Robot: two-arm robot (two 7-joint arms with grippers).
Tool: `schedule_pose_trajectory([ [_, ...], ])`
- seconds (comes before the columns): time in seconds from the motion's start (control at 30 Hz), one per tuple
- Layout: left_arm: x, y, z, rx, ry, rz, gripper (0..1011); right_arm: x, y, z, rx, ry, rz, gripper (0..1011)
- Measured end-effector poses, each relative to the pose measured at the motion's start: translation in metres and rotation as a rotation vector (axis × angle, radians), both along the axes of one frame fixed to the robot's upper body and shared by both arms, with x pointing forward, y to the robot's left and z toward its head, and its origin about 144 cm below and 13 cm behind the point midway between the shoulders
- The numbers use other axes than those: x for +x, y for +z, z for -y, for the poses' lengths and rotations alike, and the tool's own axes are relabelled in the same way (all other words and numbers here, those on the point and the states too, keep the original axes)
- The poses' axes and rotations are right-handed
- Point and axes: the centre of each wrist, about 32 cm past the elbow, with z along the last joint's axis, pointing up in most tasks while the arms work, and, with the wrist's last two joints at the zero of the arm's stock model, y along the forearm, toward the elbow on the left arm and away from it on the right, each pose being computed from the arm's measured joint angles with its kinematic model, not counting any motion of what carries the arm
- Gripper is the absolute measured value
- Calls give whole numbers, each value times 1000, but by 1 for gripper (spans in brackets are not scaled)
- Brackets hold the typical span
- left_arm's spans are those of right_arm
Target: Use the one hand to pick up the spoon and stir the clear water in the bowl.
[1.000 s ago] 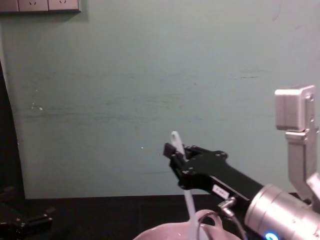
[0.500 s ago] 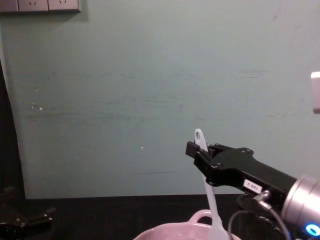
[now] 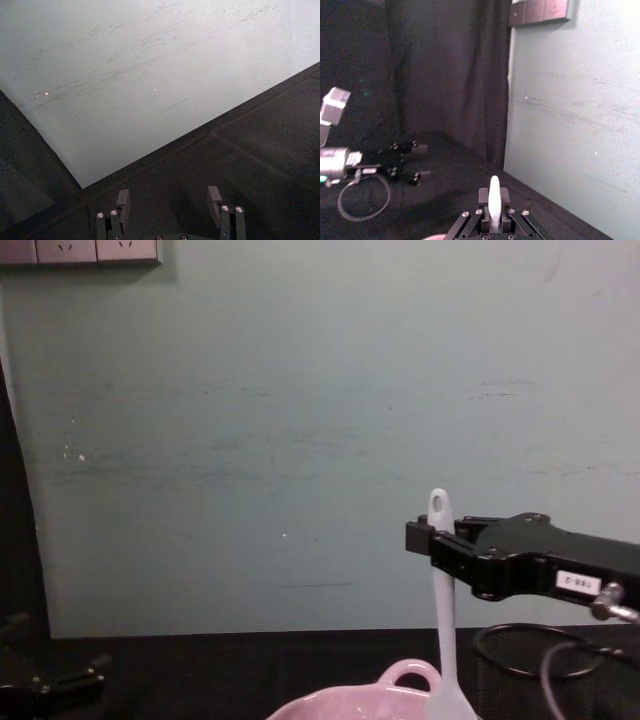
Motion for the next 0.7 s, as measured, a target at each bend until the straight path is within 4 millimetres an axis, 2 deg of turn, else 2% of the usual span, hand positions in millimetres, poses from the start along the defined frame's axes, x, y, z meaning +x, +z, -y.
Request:
schedule_pose_trajectory([
  [0.37,0,0,0,0,0,0,1011,-8,28,22,-120,64,-22,119],
  [0.7,0,0,0,0,0,0,1011,-6,32,26,32,50,-48,119],
])
